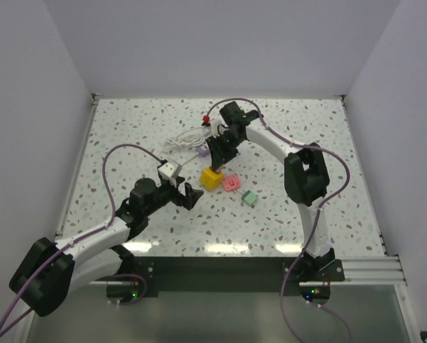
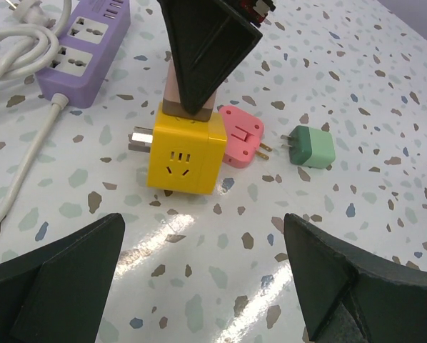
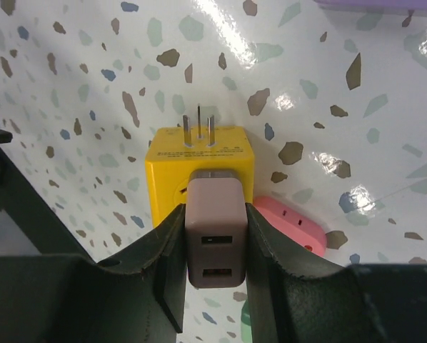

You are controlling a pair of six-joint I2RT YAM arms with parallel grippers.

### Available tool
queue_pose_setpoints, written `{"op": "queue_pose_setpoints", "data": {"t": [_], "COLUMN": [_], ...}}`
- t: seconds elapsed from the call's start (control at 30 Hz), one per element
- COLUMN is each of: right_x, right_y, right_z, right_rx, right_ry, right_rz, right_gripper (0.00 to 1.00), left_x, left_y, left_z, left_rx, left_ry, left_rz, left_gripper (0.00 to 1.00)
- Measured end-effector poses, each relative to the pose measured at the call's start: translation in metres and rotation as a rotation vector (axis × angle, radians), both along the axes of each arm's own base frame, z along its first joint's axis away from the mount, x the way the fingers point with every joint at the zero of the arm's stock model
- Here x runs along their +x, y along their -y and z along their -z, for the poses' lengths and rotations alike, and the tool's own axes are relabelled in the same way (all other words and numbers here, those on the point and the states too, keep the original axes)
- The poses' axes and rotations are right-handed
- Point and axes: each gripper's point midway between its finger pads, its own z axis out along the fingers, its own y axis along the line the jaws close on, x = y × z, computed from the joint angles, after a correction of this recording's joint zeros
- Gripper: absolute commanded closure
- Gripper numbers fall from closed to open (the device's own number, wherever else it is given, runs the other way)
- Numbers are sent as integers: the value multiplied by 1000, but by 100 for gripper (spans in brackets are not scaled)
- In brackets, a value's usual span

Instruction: Insert the plug

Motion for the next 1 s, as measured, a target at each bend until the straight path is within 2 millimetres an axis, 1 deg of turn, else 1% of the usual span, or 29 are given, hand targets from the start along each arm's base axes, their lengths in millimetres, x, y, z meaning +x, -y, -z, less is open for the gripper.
{"op": "queue_pose_setpoints", "data": {"t": [0.07, 0.1, 0.13, 0.17, 0.27, 0.33, 0.37, 0.4, 0.43, 0.47, 0.53, 0.57, 0.73, 0.83, 1.0], "right_x": [4, 5, 7, 8, 11, 13, 15, 16, 18, 18, 16, 14, 16, 15, 19], "right_y": [0, 0, 0, 0, -1, -2, -3, -3, -2, -1, 5, 4, 4, 3, 7], "right_z": [2, 3, 4, 4, 7, 10, 13, 16, 21, 27, 48, 50, 47, 46, 42], "right_rx": [41, 59, 76, 92, 125, 138, 145, 152, 146, 143, 103, 120, 105, 101, 104], "right_ry": [-29, -42, -52, -62, -80, -74, -68, -69, -63, -69, -79, -98, -69, -49, 9], "right_rz": [19, 28, 38, 45, 61, 67, 71, 75, 80, 87, 100, 103, 99, 97, 109], "right_gripper": [100, 98, 94, 83, 63, 59, 54, 52, 47, 44, 38, 36, 27, 25, 17], "left_x": [0, 0, 0, 0, 0, -1, -1, -1, -1, -2, -2, -2, -2, -2, -2], "left_y": [0, 0, 0, 0, 0, 0, 0, 0, 0, 0, 0, 1, 1, 1, 1], "left_z": [0, 0, 0, 0, -2, -2, -1, -1, -1, -1, -1, -1, -1, -1, -1], "left_rx": [0, 0, 0, -1, -3, -4, -4, -3, -3, -3, -4, -4, -4, -4, -4], "left_ry": [0, 0, 0, 0, 5, 4, 3, 3, 3, 3, 3, 2, 2, 2, 2], "left_rz": [1, 1, 1, 1, 2, 4, 5, 5, 5, 6, 8, 9, 9, 9, 9], "left_gripper": [1, 1, 1, 1, 1, 1, 1, 1, 1, 1, 1, 2, 1, 2, 2]}}
